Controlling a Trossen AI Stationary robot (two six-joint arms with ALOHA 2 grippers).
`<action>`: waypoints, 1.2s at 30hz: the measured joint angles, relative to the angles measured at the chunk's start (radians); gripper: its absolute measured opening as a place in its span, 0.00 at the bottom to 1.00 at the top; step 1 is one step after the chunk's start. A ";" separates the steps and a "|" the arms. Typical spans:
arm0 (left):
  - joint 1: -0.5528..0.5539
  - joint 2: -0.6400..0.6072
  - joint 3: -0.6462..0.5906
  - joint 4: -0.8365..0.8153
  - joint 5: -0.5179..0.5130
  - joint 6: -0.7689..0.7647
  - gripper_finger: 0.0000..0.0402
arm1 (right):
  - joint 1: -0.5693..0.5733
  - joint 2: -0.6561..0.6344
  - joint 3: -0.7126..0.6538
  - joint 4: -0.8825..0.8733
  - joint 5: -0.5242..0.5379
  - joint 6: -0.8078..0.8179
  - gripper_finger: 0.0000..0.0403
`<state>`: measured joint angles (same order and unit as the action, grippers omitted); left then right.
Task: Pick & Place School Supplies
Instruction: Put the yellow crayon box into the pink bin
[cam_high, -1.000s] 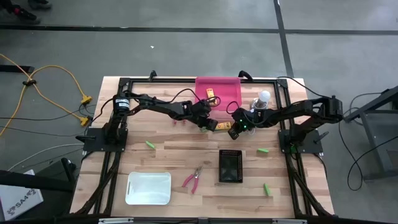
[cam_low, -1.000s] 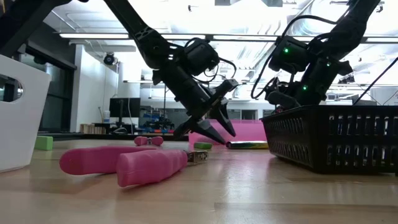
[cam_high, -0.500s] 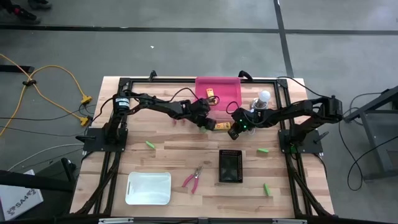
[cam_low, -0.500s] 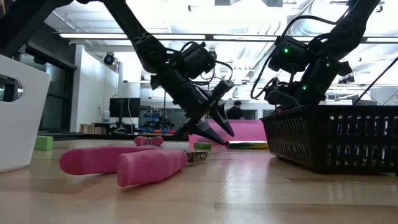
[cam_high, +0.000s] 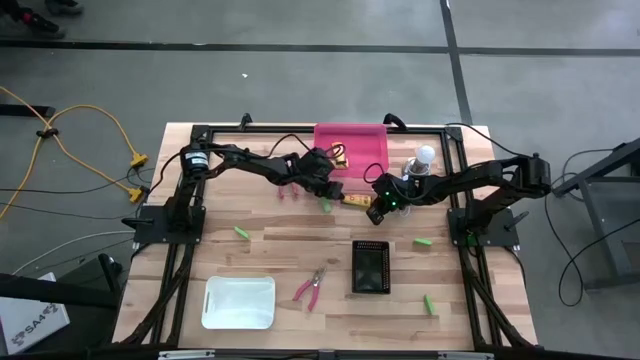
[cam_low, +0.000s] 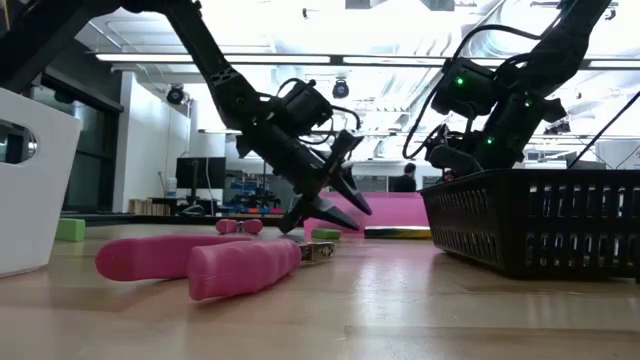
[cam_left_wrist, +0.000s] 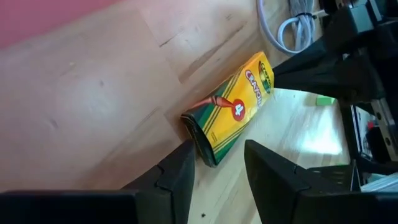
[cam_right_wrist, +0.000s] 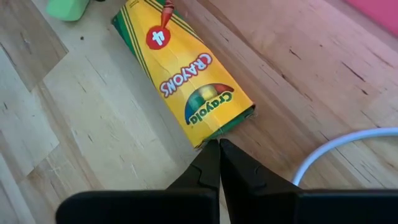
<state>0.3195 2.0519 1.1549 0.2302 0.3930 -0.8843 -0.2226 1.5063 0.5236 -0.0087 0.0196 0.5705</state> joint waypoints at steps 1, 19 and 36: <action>-0.002 0.000 0.000 -0.001 -0.002 -0.006 0.34 | 0.000 0.000 0.000 0.001 0.000 0.000 0.01; -0.003 0.004 0.003 -0.079 -0.035 -0.118 0.34 | 0.000 0.000 0.000 0.020 -0.028 0.000 0.01; -0.003 0.007 0.029 -0.154 -0.053 -0.099 0.34 | 0.001 0.001 -0.001 0.092 -0.079 0.005 0.01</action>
<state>0.3164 2.0586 1.1843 0.0761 0.3400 -0.9836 -0.2214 1.5070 0.5228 0.0831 -0.0595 0.5755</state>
